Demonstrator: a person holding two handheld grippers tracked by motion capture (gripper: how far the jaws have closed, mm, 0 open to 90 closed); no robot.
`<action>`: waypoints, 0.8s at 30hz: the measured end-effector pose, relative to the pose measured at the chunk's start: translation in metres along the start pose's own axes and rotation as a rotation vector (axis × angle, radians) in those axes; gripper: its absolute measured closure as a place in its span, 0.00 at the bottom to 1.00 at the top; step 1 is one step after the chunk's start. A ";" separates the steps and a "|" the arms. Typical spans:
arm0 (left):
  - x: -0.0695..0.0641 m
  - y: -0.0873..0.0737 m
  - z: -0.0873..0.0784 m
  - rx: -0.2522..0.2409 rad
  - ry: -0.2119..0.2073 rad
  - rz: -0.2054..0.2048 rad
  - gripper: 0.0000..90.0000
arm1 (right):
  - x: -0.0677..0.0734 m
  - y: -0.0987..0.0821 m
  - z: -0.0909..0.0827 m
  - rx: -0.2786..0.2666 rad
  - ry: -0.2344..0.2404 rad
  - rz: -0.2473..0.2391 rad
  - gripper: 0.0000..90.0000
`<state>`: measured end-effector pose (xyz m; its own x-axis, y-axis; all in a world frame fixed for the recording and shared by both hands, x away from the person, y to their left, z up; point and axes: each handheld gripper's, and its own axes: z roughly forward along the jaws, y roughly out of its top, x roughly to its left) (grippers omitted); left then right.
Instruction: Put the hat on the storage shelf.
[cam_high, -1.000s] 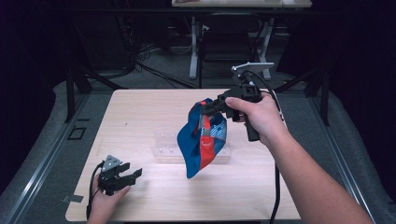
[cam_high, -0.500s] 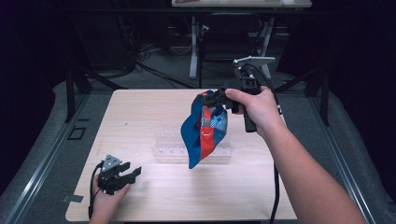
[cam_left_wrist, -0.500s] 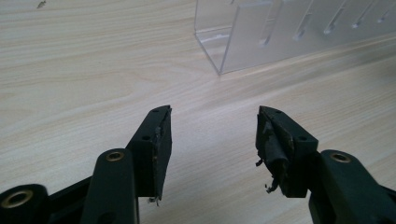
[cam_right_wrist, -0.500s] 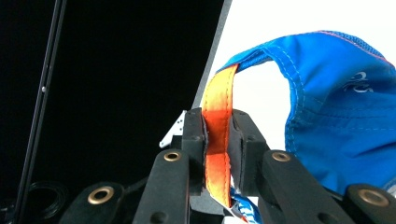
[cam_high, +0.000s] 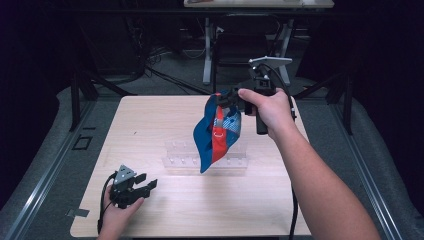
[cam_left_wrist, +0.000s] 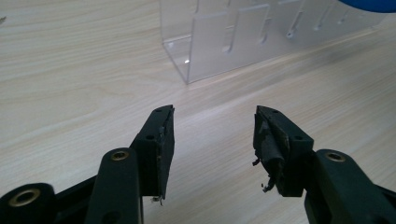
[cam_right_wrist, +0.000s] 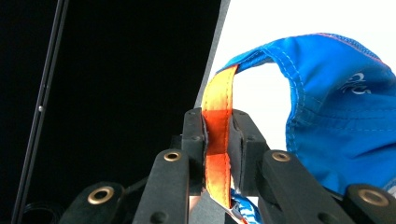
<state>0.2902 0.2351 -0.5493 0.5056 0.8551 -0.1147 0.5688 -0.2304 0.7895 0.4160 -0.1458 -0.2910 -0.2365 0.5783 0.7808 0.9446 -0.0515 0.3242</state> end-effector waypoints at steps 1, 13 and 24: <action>-0.002 0.001 0.001 -0.009 -0.004 0.004 0.56 | 0.000 0.002 0.000 -0.008 -0.003 0.002 0.86; -0.021 0.021 0.004 -0.035 -0.046 0.081 0.57 | -0.006 0.008 -0.005 -0.046 -0.041 0.005 0.86; -0.046 0.039 0.015 -0.063 -0.075 0.129 0.55 | -0.009 0.008 -0.012 -0.051 -0.056 0.006 0.86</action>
<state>0.2986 0.1798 -0.5226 0.6202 0.7827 -0.0526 0.4554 -0.3047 0.8365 0.4227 -0.1612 -0.2894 -0.2162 0.6225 0.7521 0.9330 -0.0954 0.3471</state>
